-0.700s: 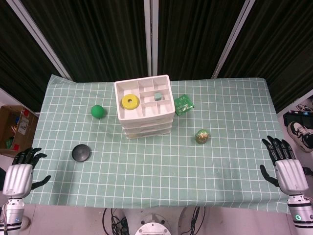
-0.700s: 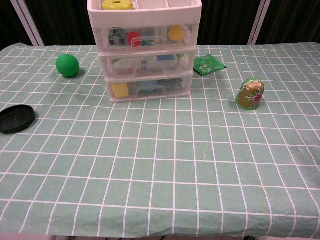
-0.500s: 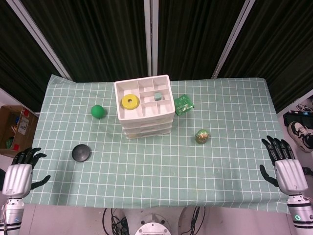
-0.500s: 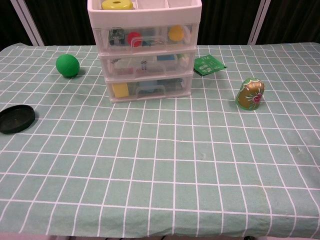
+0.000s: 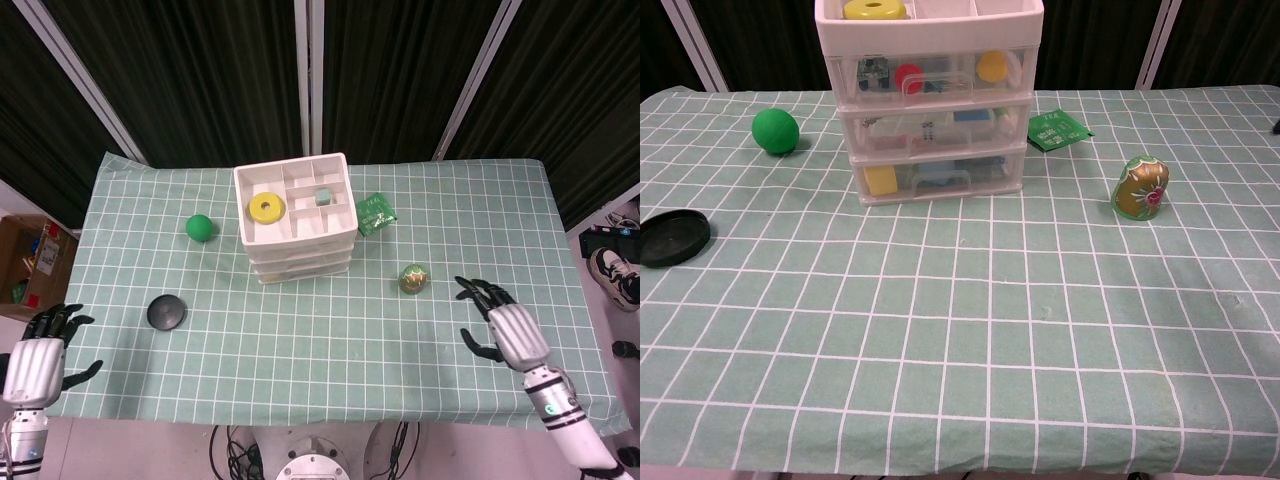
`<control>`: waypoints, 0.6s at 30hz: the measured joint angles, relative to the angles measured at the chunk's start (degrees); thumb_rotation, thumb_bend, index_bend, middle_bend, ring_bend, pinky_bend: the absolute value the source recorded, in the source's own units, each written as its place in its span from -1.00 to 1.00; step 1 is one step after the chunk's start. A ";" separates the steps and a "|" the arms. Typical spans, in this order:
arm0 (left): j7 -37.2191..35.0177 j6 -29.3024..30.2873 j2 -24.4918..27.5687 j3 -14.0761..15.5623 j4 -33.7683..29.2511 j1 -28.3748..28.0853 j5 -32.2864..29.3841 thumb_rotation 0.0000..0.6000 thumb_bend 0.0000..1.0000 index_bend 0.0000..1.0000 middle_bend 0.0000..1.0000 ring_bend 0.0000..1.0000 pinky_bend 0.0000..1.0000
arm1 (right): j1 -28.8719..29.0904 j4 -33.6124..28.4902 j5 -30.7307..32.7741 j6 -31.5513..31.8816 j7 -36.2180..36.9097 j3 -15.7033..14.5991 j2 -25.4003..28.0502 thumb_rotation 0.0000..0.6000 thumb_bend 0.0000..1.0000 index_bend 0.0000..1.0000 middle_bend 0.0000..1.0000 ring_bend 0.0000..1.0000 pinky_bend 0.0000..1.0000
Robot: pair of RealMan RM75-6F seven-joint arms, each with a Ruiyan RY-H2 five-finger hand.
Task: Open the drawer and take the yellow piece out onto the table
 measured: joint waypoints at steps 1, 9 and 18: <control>-0.06 -0.01 0.07 0.00 0.02 0.04 -0.07 1.00 -1.00 -0.33 -0.58 -0.69 -0.63 | 1.11 -0.25 0.41 -1.50 1.78 0.35 -0.74 1.00 -0.17 -1.00 -0.01 -0.14 -0.01; -0.54 -0.54 0.52 -0.27 0.29 -0.03 -0.66 1.00 -1.00 -0.32 -0.57 -0.69 -0.63 | 11.81 0.05 6.16 -16.08 22.93 4.30 -9.35 1.00 0.05 -1.00 0.27 0.17 0.27; -1.56 -0.97 0.53 -0.60 1.12 -0.16 -1.16 1.00 -1.00 -0.32 -0.57 -0.69 -0.63 | 21.52 7.07 12.94 -25.37 38.59 10.37 -21.80 1.00 0.19 -0.94 0.27 0.18 0.27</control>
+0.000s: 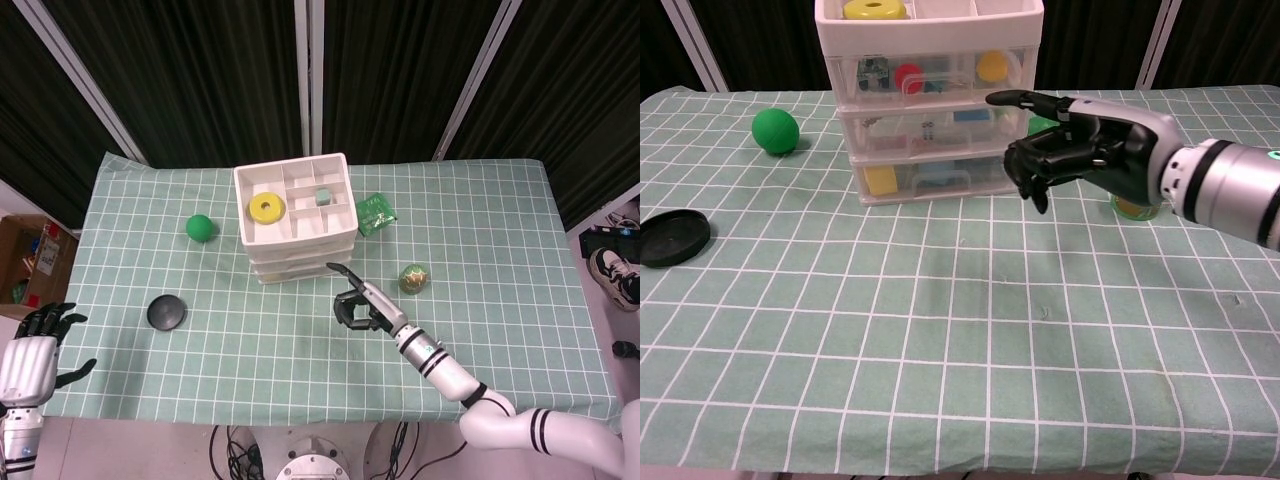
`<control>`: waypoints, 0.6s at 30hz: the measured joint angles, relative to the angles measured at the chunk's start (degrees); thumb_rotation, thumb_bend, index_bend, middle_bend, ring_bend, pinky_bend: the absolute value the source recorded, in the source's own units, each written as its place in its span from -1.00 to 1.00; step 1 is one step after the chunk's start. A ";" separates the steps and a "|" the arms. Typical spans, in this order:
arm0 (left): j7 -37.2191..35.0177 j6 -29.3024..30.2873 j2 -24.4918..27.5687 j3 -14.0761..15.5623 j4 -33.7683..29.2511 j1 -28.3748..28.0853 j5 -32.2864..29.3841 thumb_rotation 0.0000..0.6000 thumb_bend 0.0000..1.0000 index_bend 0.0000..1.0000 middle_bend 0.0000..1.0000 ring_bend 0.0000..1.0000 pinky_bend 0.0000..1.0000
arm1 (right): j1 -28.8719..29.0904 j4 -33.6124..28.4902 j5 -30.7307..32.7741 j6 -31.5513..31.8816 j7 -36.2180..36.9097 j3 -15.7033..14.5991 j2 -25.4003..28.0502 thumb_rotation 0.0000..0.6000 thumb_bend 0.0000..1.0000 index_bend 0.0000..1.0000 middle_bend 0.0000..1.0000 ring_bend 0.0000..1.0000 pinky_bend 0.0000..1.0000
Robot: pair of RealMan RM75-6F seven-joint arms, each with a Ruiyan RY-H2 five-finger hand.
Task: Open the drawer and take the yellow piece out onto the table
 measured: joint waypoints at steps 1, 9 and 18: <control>-0.09 -0.02 -0.04 -0.01 0.09 -0.01 -0.01 1.00 -1.00 -0.32 -0.57 -0.69 -0.63 | 0.55 0.87 0.49 -0.22 0.53 0.53 -1.02 1.00 0.19 -0.94 0.27 0.18 0.27; -0.84 -0.24 -0.35 -0.14 0.91 -0.04 -0.29 1.00 -1.00 -0.32 -0.57 -0.69 -0.63 | 5.02 5.43 4.67 -2.68 -0.55 3.56 -5.96 1.00 0.19 -0.94 0.27 0.18 0.27; -1.23 -0.16 -0.36 -0.10 1.22 0.16 -0.43 1.00 -1.00 -0.32 -0.57 -0.69 -0.63 | 8.19 8.52 7.24 -5.26 -1.97 5.34 -8.44 1.00 0.19 -0.89 0.27 0.18 0.27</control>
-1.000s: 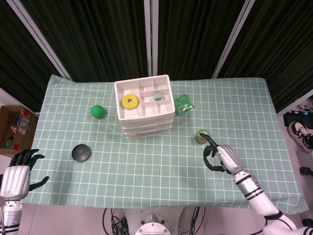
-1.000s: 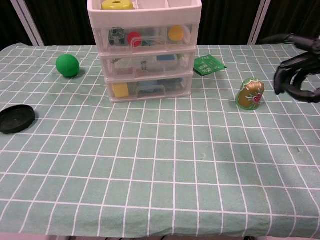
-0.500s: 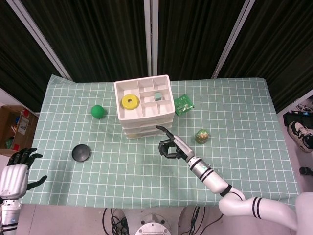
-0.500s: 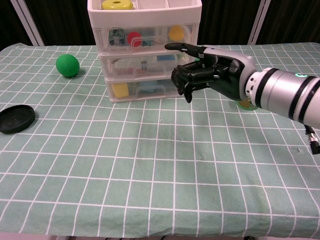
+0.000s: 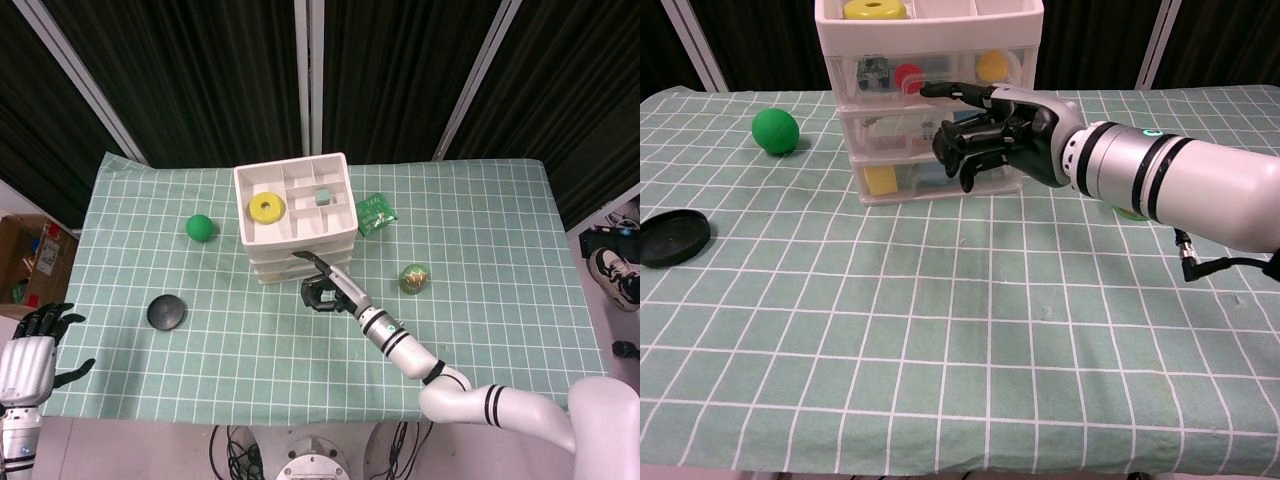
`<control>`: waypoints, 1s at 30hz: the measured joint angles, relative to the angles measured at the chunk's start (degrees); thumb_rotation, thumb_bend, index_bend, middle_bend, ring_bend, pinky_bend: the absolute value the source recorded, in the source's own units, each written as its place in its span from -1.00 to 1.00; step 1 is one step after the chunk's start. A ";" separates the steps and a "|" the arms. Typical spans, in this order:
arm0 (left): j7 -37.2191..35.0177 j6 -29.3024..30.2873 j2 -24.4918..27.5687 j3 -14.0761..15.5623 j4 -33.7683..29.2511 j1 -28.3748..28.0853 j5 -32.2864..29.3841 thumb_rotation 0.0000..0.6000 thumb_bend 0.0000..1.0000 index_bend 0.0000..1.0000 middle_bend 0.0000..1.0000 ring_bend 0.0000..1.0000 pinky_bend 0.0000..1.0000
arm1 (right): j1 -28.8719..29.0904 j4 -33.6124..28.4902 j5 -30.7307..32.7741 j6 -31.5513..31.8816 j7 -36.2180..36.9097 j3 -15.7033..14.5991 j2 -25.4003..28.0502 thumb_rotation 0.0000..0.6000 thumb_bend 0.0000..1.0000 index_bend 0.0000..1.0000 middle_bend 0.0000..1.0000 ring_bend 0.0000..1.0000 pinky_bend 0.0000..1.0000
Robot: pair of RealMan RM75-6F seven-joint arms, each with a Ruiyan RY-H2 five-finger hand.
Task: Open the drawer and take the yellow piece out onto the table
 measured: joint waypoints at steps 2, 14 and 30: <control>-0.16 0.02 0.02 0.03 0.02 0.07 -0.02 1.00 -1.00 -0.32 -0.57 -0.69 -0.63 | 0.62 0.70 0.41 -0.66 0.10 0.38 -0.50 1.00 0.19 -0.87 0.27 0.18 0.27; -1.10 0.41 0.19 0.34 0.39 0.69 -0.05 1.00 -1.00 -0.32 -0.57 -0.69 -0.63 | 3.05 3.84 1.61 -1.54 -0.91 1.83 -3.10 1.00 0.22 -0.65 0.27 0.18 0.27; -2.43 0.64 -0.33 0.58 1.57 1.00 0.45 1.00 -1.00 -0.32 -0.57 -0.69 -0.63 | -0.17 -0.81 -1.18 1.45 -2.54 -2.37 -1.46 1.00 0.22 -0.55 0.26 0.17 0.27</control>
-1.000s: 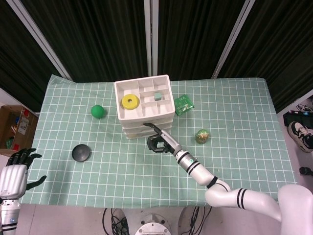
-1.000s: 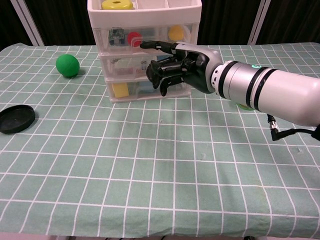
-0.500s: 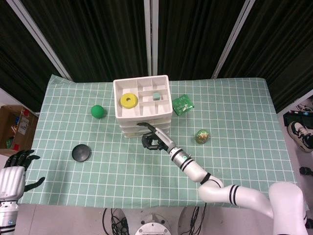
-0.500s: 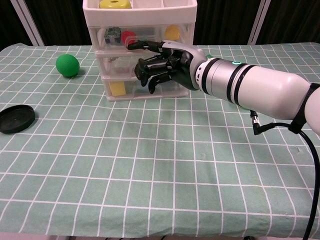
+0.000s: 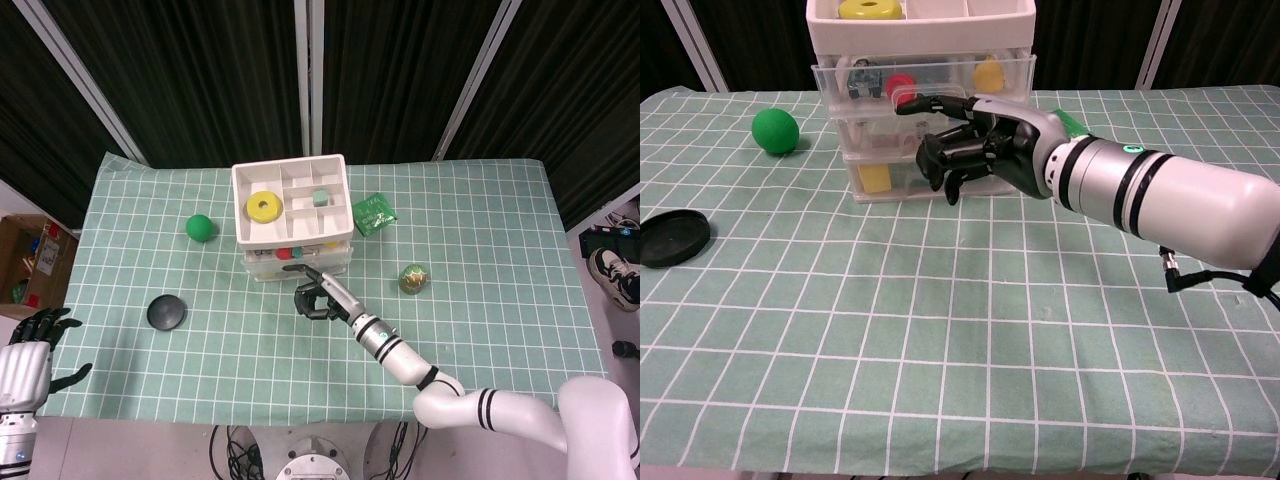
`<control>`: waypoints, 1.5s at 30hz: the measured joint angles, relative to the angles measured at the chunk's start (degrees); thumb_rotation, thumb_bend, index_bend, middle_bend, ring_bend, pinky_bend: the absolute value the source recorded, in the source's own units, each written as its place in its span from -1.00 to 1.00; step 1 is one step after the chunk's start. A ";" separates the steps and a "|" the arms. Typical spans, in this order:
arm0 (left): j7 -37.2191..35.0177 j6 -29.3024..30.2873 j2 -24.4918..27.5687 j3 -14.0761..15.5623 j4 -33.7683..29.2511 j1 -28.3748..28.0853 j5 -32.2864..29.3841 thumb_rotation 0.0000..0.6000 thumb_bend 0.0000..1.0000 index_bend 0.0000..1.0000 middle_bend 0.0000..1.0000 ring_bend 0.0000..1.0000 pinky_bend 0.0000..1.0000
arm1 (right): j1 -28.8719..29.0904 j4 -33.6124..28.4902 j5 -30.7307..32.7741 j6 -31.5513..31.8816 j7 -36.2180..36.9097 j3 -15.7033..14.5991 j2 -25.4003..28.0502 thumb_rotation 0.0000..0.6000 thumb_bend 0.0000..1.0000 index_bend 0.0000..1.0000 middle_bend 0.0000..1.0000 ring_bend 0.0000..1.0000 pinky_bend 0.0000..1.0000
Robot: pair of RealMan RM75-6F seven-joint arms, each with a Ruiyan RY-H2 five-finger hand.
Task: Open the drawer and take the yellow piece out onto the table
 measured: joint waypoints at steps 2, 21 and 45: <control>-0.24 0.06 -0.08 0.02 0.15 0.07 0.01 1.00 -1.00 -0.32 -0.57 -0.69 -0.63 | -0.63 -0.93 -0.45 0.36 -0.23 -0.81 0.44 1.00 0.22 -0.55 0.26 0.17 0.27; -1.56 0.20 -0.37 -0.06 1.33 0.33 0.09 1.00 -1.00 -0.32 -0.57 -0.69 -0.63 | -5.24 -12.76 -10.07 8.96 -16.09 -6.91 12.14 1.00 0.20 -0.94 0.26 0.23 0.30; -1.73 -0.18 -0.49 0.01 1.50 0.52 -0.30 1.00 -1.00 -0.32 -0.57 -0.69 -0.63 | 2.08 -16.27 15.58 3.56 -44.69 -1.57 19.76 1.00 0.20 -0.85 0.34 0.34 0.54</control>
